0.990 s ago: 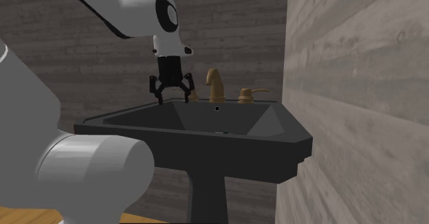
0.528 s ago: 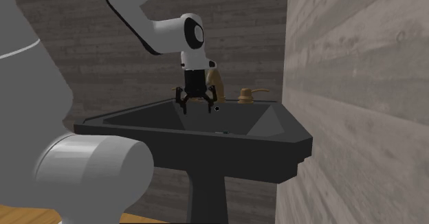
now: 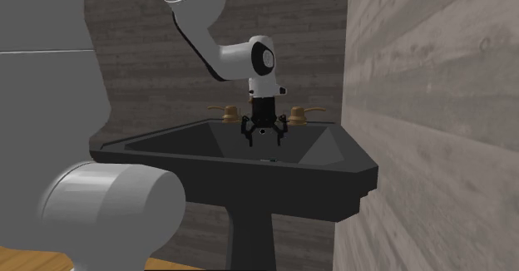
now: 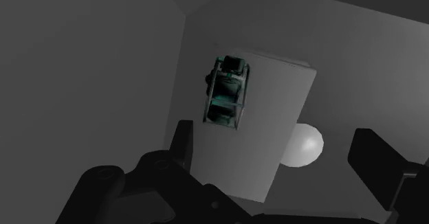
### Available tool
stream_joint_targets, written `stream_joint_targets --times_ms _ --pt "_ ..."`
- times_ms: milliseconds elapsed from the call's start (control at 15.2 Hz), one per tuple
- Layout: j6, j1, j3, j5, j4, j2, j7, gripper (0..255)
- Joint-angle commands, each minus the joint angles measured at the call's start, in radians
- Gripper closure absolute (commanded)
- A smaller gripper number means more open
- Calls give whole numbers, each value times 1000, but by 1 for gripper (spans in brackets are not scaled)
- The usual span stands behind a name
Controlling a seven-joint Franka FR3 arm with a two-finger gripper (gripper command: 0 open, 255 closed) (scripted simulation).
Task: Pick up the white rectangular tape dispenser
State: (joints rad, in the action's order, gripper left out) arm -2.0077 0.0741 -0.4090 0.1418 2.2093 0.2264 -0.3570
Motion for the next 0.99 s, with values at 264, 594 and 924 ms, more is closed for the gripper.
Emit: stream_joint_targets --times_ms 264,594,924 --pt "-81 10 -42 -43 -29 -121 -66 0" --pt "-143 10 -47 -53 8 -148 -73 0" --pt "-143 11 -47 -54 7 -149 -74 255"
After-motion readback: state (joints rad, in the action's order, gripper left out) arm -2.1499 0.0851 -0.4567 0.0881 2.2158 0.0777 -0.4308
